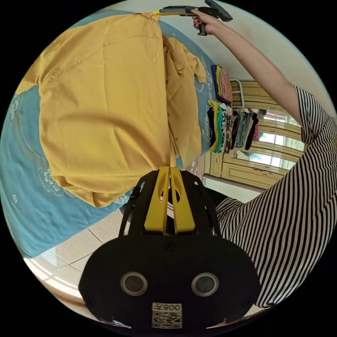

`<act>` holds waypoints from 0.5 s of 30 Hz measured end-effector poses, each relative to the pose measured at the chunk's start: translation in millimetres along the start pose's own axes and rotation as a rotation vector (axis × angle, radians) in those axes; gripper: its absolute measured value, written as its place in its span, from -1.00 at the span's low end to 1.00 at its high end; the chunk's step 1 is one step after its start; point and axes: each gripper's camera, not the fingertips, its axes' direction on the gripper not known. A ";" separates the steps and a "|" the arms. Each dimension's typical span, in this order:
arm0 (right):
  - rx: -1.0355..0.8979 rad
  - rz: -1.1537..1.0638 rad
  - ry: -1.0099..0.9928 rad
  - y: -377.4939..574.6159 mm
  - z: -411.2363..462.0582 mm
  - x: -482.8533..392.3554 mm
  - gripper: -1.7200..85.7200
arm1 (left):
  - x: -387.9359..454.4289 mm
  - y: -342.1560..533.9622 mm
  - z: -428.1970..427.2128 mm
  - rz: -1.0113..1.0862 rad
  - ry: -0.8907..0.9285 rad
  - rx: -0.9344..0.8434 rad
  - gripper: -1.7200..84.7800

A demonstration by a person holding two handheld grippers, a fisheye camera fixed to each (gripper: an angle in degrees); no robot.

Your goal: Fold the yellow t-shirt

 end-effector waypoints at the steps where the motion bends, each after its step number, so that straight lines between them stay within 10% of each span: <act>1: -0.018 0.001 0.012 -1.6 5.4 1.2 -0.95 | 1.4 -7.9 14.6 -0.005 0.023 -0.010 -0.95; 7: -0.219 0.048 0.031 2.9 74.9 13.3 -0.93 | -6.7 -12.1 74.0 -0.118 0.002 -0.150 -0.91; 15: 0.036 0.146 0.051 40.7 21.6 35.3 -0.84 | 14.9 -25.9 3.1 -0.014 -0.063 0.086 -0.77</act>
